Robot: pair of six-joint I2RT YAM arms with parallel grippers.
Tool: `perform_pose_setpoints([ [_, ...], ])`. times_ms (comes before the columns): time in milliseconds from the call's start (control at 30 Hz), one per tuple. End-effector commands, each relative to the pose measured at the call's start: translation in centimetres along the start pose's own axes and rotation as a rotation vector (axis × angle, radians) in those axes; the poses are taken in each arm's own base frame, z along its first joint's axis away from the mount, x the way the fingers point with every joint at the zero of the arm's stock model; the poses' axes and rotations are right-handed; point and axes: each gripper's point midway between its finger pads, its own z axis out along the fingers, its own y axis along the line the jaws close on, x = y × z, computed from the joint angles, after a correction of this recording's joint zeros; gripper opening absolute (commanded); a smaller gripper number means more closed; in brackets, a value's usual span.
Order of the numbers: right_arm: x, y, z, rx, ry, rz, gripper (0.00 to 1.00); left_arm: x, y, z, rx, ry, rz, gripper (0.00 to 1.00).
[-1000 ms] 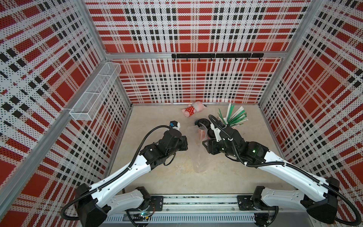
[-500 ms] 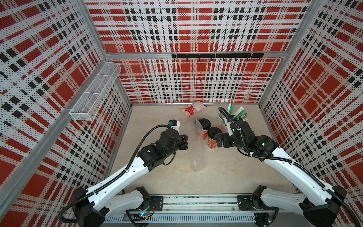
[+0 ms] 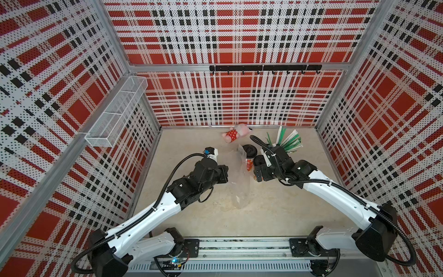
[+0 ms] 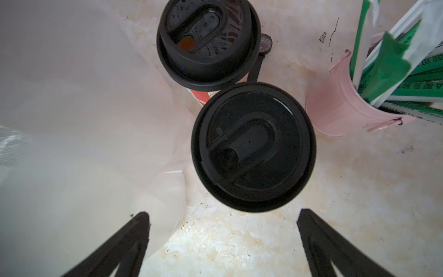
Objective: Pack milk tea into plastic carrier bags
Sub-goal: Pick up the milk tea cup at the center of the board.
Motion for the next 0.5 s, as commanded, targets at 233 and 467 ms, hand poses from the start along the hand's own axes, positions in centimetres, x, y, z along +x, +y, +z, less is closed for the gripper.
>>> perform_pose_setpoints([
  [233,-2.1,-1.4,0.8,0.079,-0.036,0.006,1.0,-0.6,0.0,-0.5,0.027,-0.028,-0.014,0.07],
  [467,-2.7,-1.1,1.8,0.038,-0.034,0.035,1.0,-0.5,0.1,-0.5,0.027,-0.027,-0.014,0.07],
])
